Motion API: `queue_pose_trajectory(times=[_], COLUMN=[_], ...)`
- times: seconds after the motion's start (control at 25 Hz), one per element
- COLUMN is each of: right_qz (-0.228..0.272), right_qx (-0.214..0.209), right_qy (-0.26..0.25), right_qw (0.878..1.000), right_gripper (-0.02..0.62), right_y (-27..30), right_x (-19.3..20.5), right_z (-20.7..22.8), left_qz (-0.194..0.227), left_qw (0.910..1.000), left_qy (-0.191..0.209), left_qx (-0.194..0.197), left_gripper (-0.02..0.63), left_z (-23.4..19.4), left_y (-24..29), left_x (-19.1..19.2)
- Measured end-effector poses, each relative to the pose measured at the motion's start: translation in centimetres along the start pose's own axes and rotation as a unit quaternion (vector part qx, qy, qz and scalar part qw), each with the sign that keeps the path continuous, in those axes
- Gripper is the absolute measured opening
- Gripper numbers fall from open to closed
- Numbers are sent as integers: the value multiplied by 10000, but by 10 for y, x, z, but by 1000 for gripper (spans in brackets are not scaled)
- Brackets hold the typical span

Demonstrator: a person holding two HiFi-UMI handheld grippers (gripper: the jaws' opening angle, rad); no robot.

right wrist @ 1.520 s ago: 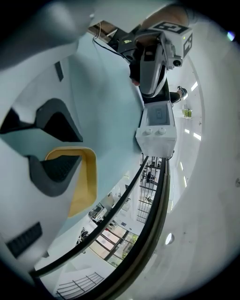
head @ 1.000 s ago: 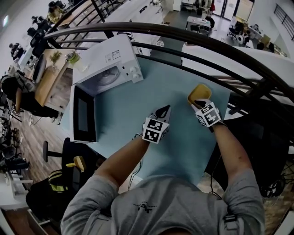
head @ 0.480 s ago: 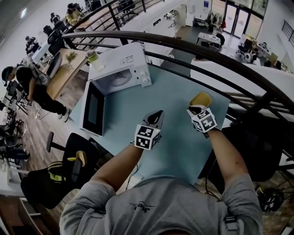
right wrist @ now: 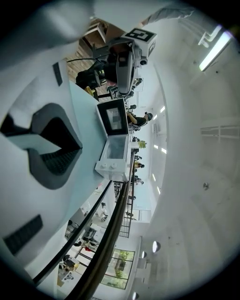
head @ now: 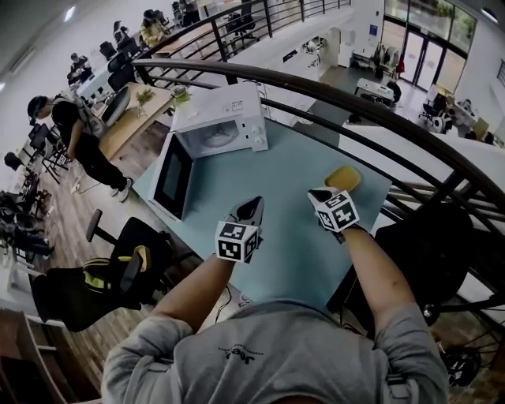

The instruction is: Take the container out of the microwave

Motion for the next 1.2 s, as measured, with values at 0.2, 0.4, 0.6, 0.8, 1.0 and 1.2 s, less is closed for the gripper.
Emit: queue_pose_trajectory(times=[0.2,0.4,0.6,0.8,1.0,1.2], right_qz=[186,201,153,86,22,114], right_qx=[-329,-585,-816,-950,-1033,-1033], right_qy=[63,-37,-124,-150,-95,-4], right_qw=[9993,9981,9965,9953,9946,9946], right_gripper=[18,18,18,17,18,17], right_y=[-7,-7,0,11,23,31], right_x=[-4,-2,3,11,12,3], right_z=[-29,-59,-87,-109,-137,-163], left_qz=[30,36,-31,-39,-26,41], left_qw=[9998,9995,9991,9987,9986,9990], left_qy=[47,118,52,-101,-288,-336], left_qx=[-186,-288,-413,-499,-436,-299], left_gripper=[6,6,6,6,6,6], left_z=[10,12,-2,-30,-59,-83], left_y=[-36,-71,-102,-123,-136,-148], left_x=[-3,3,21,40,54,60])
Point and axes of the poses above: the fingertips, and each gripper's own axes: y forward along the fingers, z to its right, x out of its underside, the point moved 7 cm from there along -y, backward along the fingers, and after that the axes turned 6 degrees about y, right-handed, at the moved point
